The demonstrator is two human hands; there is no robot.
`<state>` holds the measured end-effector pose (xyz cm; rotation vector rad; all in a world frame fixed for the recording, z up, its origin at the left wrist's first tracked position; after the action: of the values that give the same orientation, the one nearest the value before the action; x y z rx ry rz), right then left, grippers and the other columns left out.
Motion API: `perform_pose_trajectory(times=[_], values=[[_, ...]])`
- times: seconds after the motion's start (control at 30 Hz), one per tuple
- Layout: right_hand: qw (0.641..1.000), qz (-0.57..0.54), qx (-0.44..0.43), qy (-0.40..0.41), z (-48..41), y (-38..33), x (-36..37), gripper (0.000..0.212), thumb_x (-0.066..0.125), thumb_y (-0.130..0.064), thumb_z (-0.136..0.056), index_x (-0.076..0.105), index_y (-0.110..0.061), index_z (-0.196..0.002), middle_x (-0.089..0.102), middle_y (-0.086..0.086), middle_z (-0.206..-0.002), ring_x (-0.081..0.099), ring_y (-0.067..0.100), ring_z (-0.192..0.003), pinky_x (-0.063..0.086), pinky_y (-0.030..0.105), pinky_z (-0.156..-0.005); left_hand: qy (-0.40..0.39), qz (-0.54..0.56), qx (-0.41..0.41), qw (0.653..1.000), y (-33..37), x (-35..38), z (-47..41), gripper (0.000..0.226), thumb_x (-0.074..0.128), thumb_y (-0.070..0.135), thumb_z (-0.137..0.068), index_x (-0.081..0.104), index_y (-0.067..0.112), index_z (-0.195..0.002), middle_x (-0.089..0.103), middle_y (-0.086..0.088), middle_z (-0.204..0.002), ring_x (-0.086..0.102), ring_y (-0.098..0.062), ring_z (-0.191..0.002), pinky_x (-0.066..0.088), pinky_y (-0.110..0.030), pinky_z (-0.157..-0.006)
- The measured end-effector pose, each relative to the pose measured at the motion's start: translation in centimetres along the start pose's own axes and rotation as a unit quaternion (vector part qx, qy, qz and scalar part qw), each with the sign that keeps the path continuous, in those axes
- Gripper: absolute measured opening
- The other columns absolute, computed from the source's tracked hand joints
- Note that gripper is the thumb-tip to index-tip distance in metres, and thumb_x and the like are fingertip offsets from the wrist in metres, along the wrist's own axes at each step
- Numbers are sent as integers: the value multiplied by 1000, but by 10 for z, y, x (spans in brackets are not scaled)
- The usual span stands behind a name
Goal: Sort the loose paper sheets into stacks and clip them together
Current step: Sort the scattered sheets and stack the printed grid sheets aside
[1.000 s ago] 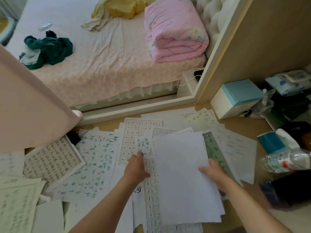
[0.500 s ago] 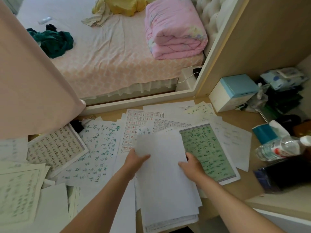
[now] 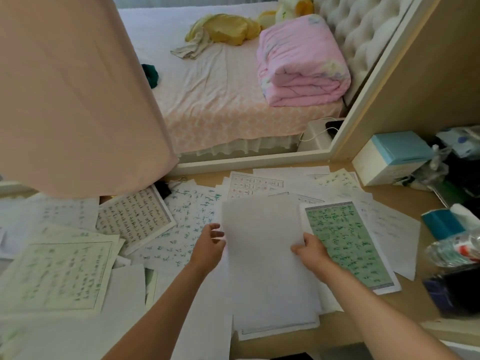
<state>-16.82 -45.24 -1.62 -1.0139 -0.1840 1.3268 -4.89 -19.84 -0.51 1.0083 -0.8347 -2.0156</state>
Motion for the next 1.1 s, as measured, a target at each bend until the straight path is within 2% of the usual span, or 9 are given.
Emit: perform_pose_trajectory(times=[0.2, 0.33, 0.47, 0.57, 0.63, 0.77, 0.87, 0.93, 1.1], values=[[980, 155, 11, 123, -1, -3, 19, 61, 48, -1, -88, 35, -17, -146, 45, 10, -141, 51, 31, -118, 51, 39, -89, 6, -401, 39, 915, -67, -43, 7, 104, 79, 55, -68, 25, 23, -152, 21, -5, -160, 17, -28, -147, 25, -44, -116], [891, 399, -204, 74, 19, -20, 54, 63, 52, -8, -87, 38, -26, -146, 31, 5, -153, 31, 27, -137, 31, 41, -111, -20, -458, 52, 887, -97, -48, 3, 120, 73, 67, -69, 5, 23, -157, -6, -5, -166, -4, -32, -152, 13, -48, -121], [843, 412, -321, -133, 43, -25, 113, 55, 52, -17, -94, 42, -29, -147, 31, -2, -157, 26, 19, -146, 19, 35, -119, 23, -455, 146, 878, -109, -48, 2, 87, 78, 34, -79, 34, 13, -151, 32, -16, -157, 32, -44, -143, 45, -52, -103], [838, 437, -283, -160, 49, -21, 141, 62, 48, -19, -97, 26, -25, -155, 20, -1, -162, 15, 17, -150, 13, 35, -121, 57, -443, 221, 867, -115, -55, 2, 75, 81, -6, -60, 52, 12, -127, 70, -13, -117, 65, -35, -108, 61, -40, -58], [835, 460, -267, -140, 50, -20, 147, 61, 47, -19, -98, 24, -22, -155, 16, 0, -163, 12, 17, -150, 12, 35, -120, 77, -402, 244, 879, -110, -68, 4, 60, 75, -5, -65, 58, 14, -119, 74, -11, -98, 69, -32, -90, 60, -39, -57], [891, 392, -215, -84, 56, -30, 156, 48, 47, -36, -100, 43, -21, -145, 39, 2, -151, 33, 21, -140, 27, 36, -116, 141, -294, 171, 930, -89, -92, 7, 42, 51, 2, -88, 66, 19, -124, 74, -8, -100, 69, -30, -91, 49, -31, -74], [993, 61, -35, -92, 69, -60, 164, 54, 42, -60, -96, 63, -16, -120, 69, 8, -119, 66, 25, -101, 54, 39, -84, 84, -254, 203, 942, -74, -101, 25, 43, 53, 10, -90, 65, 25, -128, 72, 1, -118, 67, -20, -107, 50, -28, -90], [982, -107, 90, -127, 74, -76, 165, 62, 41, -71, -92, 67, -17, -110, 76, 9, -101, 74, 30, -82, 53, 32, -60, -34, -248, 220, 943, -75, -96, 42, 43, 51, 12, -90, 66, 29, -128, 70, 5, -123, 65, -14, -110, 50, -26, -97], [989, 88, 92, -75, 76, -67, 162, 24, 67, -11, -87, 67, -7, -111, 74, 12, -89, 75, 27, -70, 62, 39, -65, -249, -199, 136, 938, -83, -77, 75, 51, 64, 56, -83, 60, 39, -131, 67, 17, -119, 64, 2, -99, 52, -27, -93]])
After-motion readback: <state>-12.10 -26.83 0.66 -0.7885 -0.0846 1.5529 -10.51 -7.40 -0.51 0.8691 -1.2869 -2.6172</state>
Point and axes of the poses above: each hand's wrist, its own z-axis away from the middle knuckle, its own x-axis out of the palm, y = z × x, the point moved 1 cm from there along -z, towards the middle knuckle
